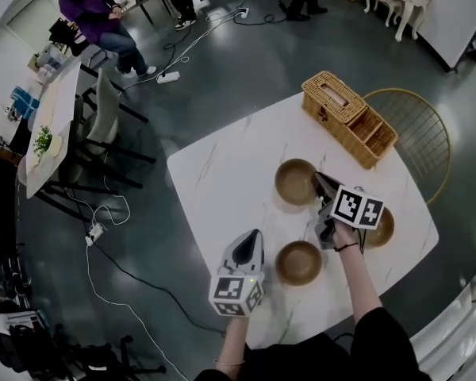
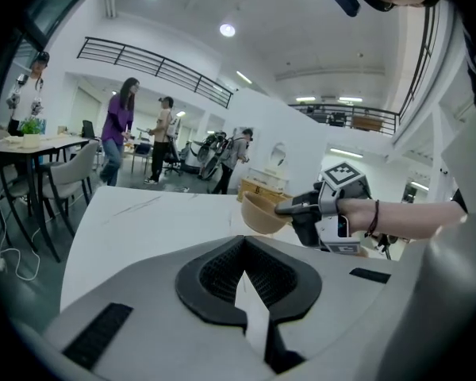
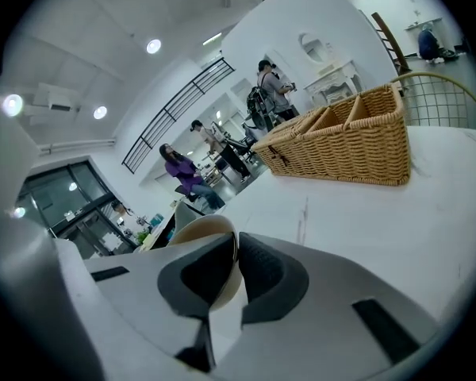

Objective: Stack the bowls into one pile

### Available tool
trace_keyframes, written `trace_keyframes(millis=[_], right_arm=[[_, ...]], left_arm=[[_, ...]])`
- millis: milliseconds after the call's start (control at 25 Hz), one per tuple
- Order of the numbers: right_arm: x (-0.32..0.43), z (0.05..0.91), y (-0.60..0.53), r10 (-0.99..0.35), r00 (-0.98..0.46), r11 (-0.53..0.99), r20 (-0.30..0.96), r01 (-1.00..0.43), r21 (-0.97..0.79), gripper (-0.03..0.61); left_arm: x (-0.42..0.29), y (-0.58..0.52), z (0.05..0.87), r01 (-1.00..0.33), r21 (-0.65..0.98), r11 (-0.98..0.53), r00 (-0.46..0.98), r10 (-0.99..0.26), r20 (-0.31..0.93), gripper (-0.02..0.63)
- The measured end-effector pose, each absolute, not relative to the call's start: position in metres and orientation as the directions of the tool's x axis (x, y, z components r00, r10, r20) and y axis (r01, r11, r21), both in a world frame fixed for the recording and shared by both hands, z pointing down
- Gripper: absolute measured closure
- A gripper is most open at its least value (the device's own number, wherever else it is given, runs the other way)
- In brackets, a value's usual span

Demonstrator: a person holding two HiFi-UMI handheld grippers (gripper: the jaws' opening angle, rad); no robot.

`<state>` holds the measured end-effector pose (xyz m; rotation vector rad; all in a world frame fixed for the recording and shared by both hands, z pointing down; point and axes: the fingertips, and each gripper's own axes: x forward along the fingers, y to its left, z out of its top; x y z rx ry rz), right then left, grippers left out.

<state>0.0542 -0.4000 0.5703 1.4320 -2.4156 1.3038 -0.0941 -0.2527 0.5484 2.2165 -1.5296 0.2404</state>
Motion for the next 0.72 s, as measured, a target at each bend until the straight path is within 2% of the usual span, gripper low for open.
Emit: trace_keyframes(millis=[720], right_arm=[[0.056,0.53,-0.309,-0.684,-0.633,0.323,0.364,-0.709,-0.627,0.552]], left_arm=[[-0.098,-0.206,0.518,-0.916,0.235,-0.324,0.388,-0.863,0.323,0.6]])
